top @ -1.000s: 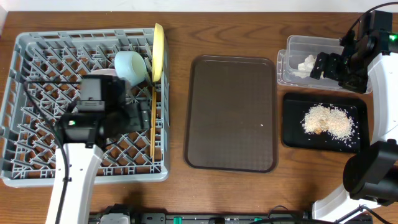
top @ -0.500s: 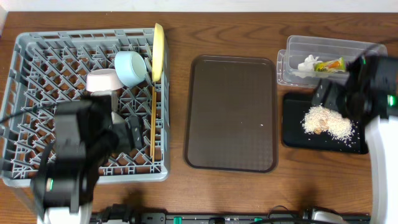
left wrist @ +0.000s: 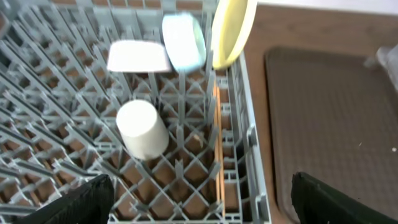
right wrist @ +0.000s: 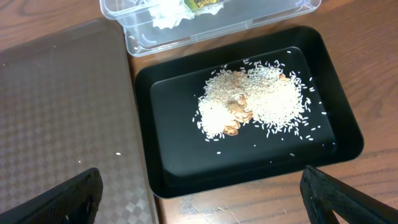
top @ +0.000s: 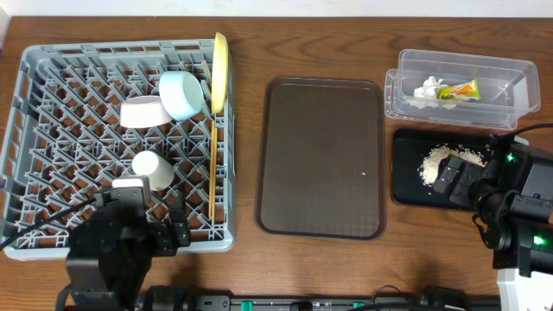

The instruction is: Sort waste into correct bins and load items into the dishwasher

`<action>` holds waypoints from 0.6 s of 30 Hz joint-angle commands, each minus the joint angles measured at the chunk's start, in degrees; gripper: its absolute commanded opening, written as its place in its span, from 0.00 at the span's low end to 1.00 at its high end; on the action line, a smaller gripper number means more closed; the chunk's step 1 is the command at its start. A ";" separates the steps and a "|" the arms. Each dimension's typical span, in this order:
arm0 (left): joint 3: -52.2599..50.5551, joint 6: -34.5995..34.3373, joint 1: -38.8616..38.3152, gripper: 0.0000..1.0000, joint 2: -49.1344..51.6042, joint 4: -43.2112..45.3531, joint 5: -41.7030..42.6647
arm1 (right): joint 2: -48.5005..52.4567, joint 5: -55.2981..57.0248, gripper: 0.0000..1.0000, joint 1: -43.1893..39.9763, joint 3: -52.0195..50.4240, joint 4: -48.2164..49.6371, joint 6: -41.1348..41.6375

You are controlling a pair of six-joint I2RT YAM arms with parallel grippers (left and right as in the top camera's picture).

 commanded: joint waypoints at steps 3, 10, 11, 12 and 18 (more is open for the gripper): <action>-0.22 0.61 -0.33 0.93 0.44 -0.11 0.11 | -0.13 0.63 0.99 0.55 -0.50 -0.57 0.81; -0.22 0.61 -0.33 0.93 0.44 -0.11 0.11 | 0.22 0.61 0.99 0.55 -0.50 -0.85 0.83; -0.22 0.59 -0.33 0.93 0.44 -0.11 0.11 | 0.22 0.59 0.99 0.55 -0.50 -0.85 0.83; -0.22 0.59 -0.33 0.93 0.44 -0.11 0.11 | 0.24 0.61 0.99 0.55 -0.50 -0.85 0.83; -0.22 0.61 -0.33 0.93 0.44 -0.11 0.11 | 0.37 0.59 0.99 0.55 -0.50 -0.87 0.83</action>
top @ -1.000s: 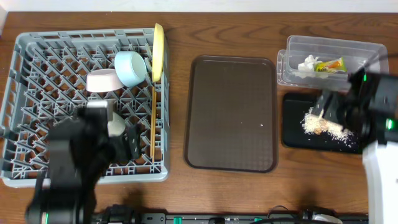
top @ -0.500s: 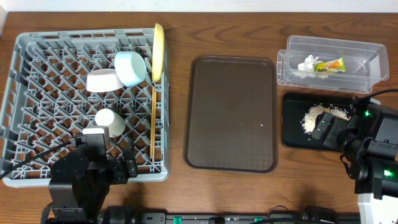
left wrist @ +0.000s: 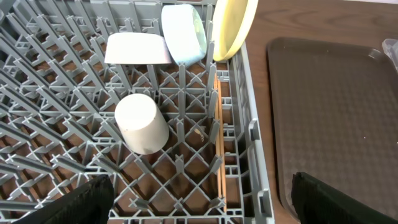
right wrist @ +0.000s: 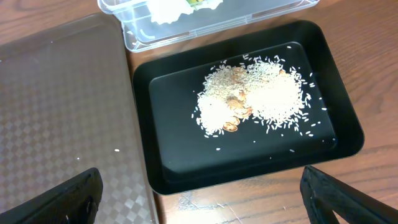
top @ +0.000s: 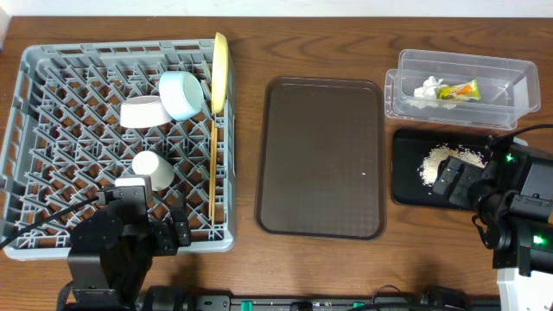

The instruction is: Sort waste into correct bins and load items into the dishwasher

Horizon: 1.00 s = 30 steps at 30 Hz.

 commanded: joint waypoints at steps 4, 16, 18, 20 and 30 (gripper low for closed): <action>0.26 0.35 -0.33 0.93 0.07 0.02 0.11 | 0.28 0.50 0.99 0.55 -0.39 -0.24 0.83; 0.26 0.35 -0.33 0.93 0.07 0.02 0.11 | 0.31 0.48 0.99 0.55 -0.39 -0.24 0.83; 0.26 0.35 -0.33 0.93 0.07 0.02 0.11 | 0.35 0.50 0.99 0.55 -0.39 -0.22 0.83; 0.26 0.33 -0.33 0.93 0.07 0.02 0.11 | 0.17 0.81 0.99 0.55 -0.44 -0.31 0.68; 0.26 0.33 -0.33 0.93 0.07 0.02 0.11 | -13.57 1.07 0.99 5.31 -10.32 16.41 -6.80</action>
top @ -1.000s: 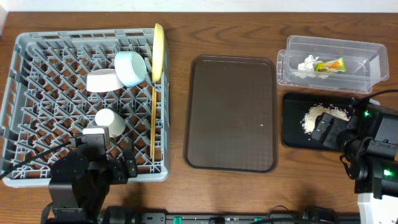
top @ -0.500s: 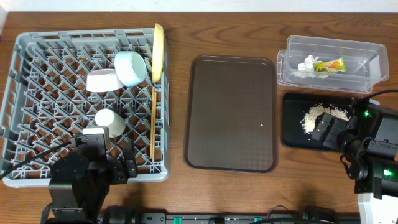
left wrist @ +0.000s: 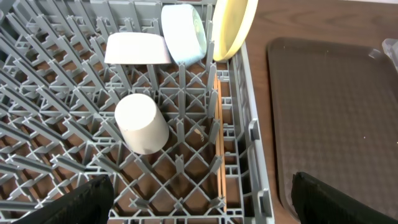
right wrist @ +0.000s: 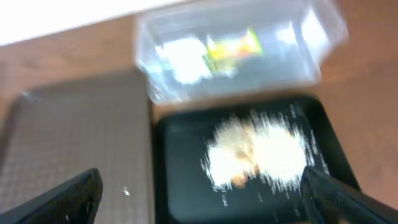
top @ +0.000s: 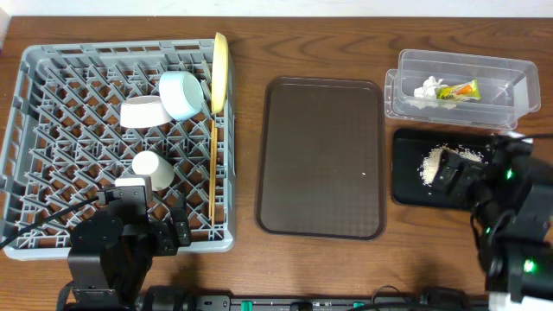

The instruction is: Sort waste into correct bins and load items into the dishwasher

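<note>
The grey dishwasher rack [top: 52, 60] holds a white bowl [top: 143, 111], a light blue bowl [top: 181, 93], a yellow plate [top: 219, 73] on edge, a white cup [top: 153, 168] and wooden chopsticks [top: 212, 177]. The clear bin [top: 462, 82] contains crumpled tissue and a wrapper. The black bin [top: 413, 183] holds rice and food scraps [right wrist: 261, 152]. My left gripper [left wrist: 199, 202] is open over the rack's near right corner. My right gripper [right wrist: 202, 199] is open above the black bin, its view blurred.
A brown tray [top: 321, 155] lies between the rack and the bins, bare but for a speck. Both arm bases stand at the table's near edge.
The right wrist camera now takes in the whole clear bin and is blurred, so the right gripper has pulled back or tilted up. The left gripper has not moved.
At first the left wrist view was blurred over the rack and the right gripper hung open over the black bin. Then the left view was sharp and still. Now the right arm has shifted, with both grippers open and empty throughout.
</note>
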`<action>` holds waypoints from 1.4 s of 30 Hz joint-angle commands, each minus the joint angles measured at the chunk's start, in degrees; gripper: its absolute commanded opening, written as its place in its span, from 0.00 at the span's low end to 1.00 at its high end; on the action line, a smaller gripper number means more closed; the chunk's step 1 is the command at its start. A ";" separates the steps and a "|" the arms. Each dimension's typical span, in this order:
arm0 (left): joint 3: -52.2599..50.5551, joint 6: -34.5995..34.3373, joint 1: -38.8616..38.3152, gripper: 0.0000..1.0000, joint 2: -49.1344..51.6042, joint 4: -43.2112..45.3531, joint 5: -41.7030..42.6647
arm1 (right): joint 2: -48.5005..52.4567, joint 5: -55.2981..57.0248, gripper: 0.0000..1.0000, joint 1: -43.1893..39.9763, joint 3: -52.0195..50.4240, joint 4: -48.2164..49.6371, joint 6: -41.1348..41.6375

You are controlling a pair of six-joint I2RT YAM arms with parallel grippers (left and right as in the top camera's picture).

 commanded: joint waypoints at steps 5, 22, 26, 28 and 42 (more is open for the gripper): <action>0.26 0.35 -0.33 0.93 0.07 0.02 0.09 | -16.28 -0.26 0.99 5.03 -14.53 13.92 -3.89; 0.26 0.33 -0.33 0.93 0.07 0.02 0.09 | -36.13 -0.20 0.99 11.28 -37.64 39.52 -7.52; 0.26 0.35 -0.33 0.93 0.07 0.02 0.09 | -38.49 0.04 0.99 11.26 -41.79 45.18 -8.44; 0.26 0.35 -0.33 0.93 0.07 0.02 0.09 | -39.47 0.07 0.99 11.26 -43.82 48.00 -9.03; 0.26 0.35 -0.33 0.93 0.07 0.02 0.09 | -42.10 -3.19 0.99 11.21 -47.25 36.26 -12.76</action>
